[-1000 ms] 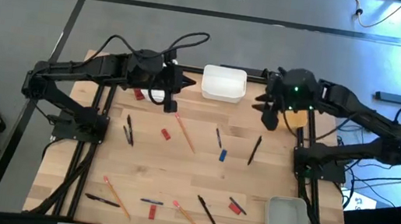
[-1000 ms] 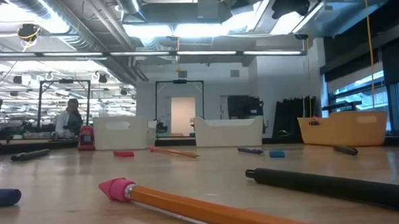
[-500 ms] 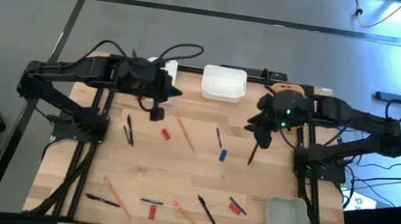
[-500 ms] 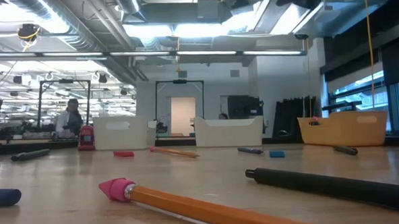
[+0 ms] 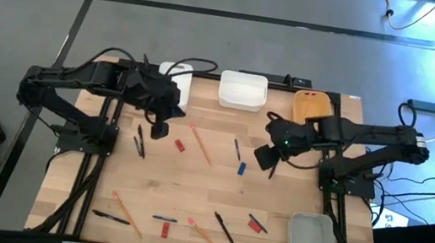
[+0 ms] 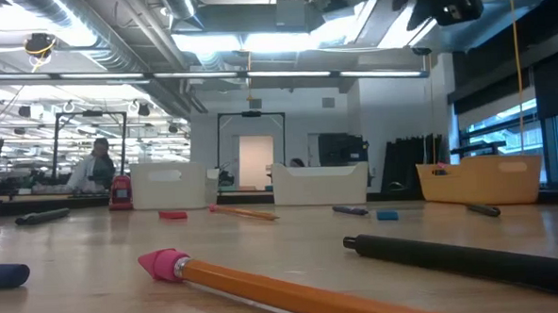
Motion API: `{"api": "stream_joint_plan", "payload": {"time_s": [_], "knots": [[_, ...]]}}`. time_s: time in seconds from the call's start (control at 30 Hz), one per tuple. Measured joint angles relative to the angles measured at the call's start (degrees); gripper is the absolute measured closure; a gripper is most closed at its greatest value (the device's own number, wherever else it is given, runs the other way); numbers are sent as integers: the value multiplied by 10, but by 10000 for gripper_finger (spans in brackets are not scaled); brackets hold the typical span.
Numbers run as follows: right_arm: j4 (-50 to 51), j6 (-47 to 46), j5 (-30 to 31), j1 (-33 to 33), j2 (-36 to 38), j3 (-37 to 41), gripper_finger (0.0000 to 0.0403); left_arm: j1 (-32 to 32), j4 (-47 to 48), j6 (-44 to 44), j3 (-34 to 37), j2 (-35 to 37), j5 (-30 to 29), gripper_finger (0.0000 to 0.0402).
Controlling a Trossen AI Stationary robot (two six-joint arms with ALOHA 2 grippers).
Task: Sort crayons/erasers/pens/pencils in bins
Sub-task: Put the top red eraser into the left white bin
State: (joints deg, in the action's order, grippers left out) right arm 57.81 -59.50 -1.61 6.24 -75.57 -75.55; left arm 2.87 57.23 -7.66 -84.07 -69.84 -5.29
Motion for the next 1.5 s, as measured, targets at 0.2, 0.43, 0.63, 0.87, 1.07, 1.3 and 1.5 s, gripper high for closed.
{"api": "stream_joint_plan", "payload": {"time_s": [0.2,0.43,0.63,0.87,1.07,1.3,1.5], "knots": [[16,15,5,0,-1,0,253,0,14,-71,0,0,5,401],[16,36,6,0,-1,0,254,1,16,-72,0,-5,5,397],[15,47,25,0,-1,0,253,1,35,-90,0,-17,14,351],[12,106,31,0,-1,0,253,1,46,-52,0,-28,23,299],[-45,258,47,0,-1,1,253,0,45,-33,0,-29,23,294],[-124,422,52,0,-1,0,253,-6,47,-34,0,-29,23,294],[-141,454,51,0,-1,0,253,-15,47,-37,0,-29,20,294]]}}
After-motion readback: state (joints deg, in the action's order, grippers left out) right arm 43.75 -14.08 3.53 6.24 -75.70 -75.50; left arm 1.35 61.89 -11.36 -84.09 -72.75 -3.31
